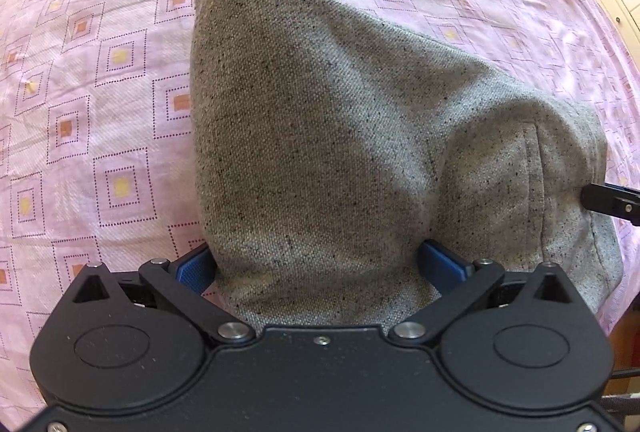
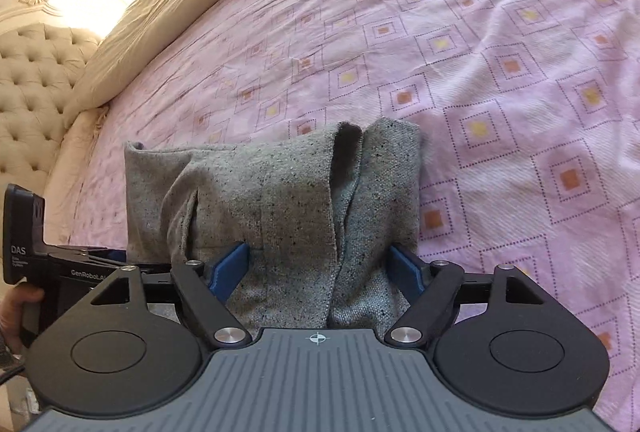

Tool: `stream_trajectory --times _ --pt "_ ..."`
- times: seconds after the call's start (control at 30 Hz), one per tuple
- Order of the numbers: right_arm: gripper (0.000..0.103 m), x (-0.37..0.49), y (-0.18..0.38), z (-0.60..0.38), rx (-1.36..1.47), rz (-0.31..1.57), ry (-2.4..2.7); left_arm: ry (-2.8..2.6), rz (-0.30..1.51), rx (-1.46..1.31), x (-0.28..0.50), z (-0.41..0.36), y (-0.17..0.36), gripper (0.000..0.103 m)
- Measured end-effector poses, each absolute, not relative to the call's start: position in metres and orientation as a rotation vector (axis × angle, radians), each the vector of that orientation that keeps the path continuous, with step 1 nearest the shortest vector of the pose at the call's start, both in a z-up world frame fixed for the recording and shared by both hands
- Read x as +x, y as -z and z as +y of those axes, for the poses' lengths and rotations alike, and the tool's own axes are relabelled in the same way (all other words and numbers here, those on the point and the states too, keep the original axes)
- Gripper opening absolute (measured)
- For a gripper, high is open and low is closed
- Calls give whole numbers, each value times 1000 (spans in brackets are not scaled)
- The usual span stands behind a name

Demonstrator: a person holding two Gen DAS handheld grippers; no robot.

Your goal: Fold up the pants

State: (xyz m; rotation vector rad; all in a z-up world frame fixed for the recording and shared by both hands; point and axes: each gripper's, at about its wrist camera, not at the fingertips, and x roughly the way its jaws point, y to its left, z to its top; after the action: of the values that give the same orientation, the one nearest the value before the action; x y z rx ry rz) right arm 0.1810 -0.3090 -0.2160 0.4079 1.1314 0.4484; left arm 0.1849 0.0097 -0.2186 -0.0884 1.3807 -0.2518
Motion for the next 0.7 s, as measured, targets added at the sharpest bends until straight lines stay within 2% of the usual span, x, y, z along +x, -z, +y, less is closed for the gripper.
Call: stream_trajectory --times 0.27,0.43,0.57,0.6,0.63,0.67,0.7 --pt "75 170 212 -346 443 1114 -295 192 1365 -153 181 35 214 102" --pt "77 185 240 -344 709 1242 -438 210 1345 -88 187 17 221 103" --pt "77 189 234 -319 587 1245 -432 247 1330 -113 190 6 221 99" --pt "67 186 231 -315 554 1234 -414 254 1324 -117 190 4 219 89" --pt "43 184 229 -313 526 1224 -392 263 1305 -115 189 1 214 72" --pt "37 179 224 -311 499 1209 -374 270 1289 -115 187 0 209 62" --pt "28 174 217 -307 479 1186 -361 264 1276 -107 184 -3 202 42"
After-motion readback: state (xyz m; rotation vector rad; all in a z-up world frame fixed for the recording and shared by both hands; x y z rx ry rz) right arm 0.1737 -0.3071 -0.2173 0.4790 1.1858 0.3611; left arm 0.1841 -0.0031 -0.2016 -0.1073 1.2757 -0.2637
